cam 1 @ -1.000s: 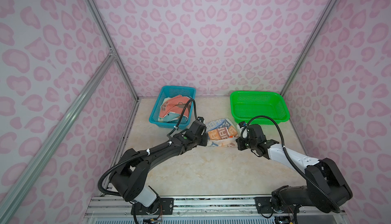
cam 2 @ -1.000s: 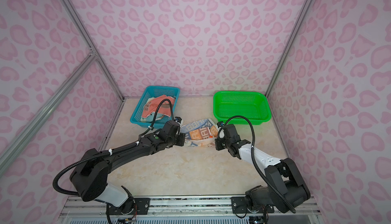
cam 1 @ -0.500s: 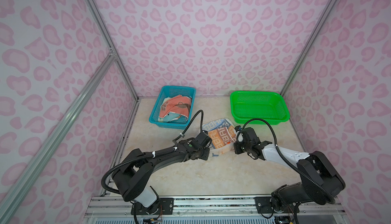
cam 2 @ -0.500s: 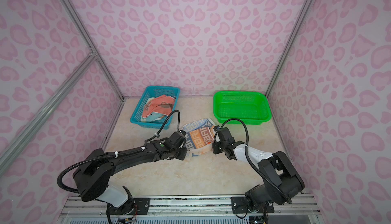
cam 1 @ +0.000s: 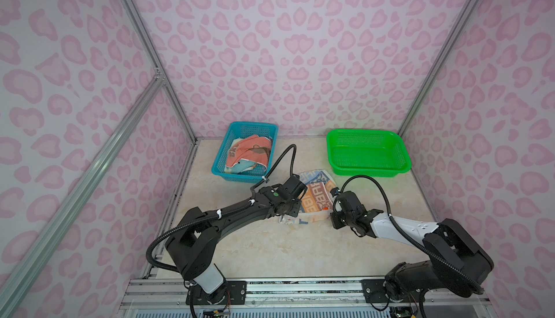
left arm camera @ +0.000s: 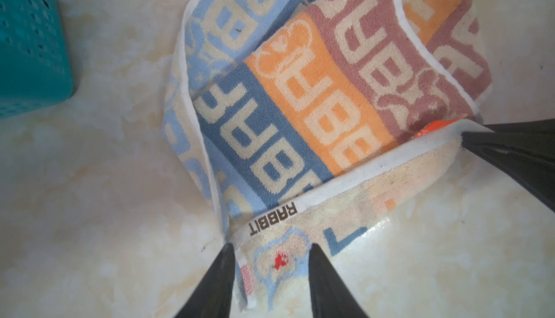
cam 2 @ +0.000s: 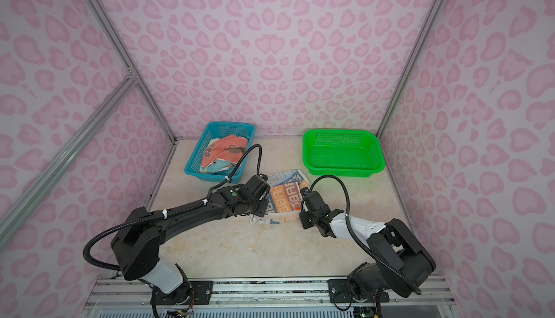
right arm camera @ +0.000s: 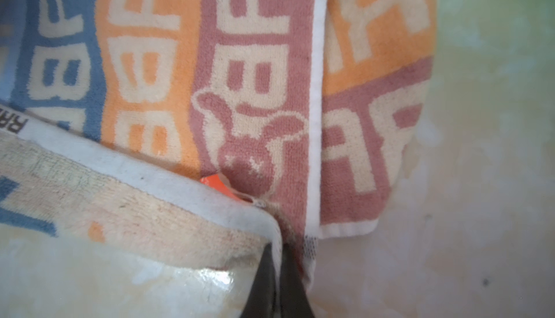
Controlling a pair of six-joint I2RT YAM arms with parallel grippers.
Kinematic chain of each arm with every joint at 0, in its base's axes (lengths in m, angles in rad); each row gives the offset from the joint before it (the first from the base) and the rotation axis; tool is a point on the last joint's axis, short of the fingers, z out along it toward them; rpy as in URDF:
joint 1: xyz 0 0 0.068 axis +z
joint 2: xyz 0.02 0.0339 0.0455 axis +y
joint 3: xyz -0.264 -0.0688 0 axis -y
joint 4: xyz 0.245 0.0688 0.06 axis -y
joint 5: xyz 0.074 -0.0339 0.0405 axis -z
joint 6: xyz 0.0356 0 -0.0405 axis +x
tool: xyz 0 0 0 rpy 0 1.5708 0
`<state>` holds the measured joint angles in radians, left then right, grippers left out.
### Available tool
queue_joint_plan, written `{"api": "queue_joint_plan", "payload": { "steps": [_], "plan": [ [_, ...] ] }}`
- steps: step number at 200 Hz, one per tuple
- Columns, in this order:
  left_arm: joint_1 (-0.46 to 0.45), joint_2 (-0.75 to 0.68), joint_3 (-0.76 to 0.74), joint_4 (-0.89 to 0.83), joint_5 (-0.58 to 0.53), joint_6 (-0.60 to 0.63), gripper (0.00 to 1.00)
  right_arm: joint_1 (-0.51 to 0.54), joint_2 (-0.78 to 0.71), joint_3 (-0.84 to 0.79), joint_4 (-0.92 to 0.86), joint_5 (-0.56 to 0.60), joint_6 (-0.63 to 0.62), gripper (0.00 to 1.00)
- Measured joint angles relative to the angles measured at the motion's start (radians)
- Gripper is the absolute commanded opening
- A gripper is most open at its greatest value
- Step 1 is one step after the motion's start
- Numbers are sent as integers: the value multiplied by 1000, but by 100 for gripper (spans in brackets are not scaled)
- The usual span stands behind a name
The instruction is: Fold and stack the towels
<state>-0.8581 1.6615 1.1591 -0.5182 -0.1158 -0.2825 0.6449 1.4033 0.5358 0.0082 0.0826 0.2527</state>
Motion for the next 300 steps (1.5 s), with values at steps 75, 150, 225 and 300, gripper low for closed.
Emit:
{"api": "queue_joint_plan", "payload": {
  "steps": [75, 150, 225, 300],
  "plan": [
    [3, 151, 56, -135, 29, 8, 38, 32, -30, -39, 36, 41, 16, 10],
    [26, 188, 18, -134, 65, -57, 43, 40, -17, -33, 46, 45, 15, 10],
    [25, 195, -12, -60, 119, -90, 13, 44, 19, -6, 48, 44, 7, 10],
    [25, 172, -37, -22, 124, -89, 33, 48, 25, 14, 34, 45, 0, 10]
  ]
}}
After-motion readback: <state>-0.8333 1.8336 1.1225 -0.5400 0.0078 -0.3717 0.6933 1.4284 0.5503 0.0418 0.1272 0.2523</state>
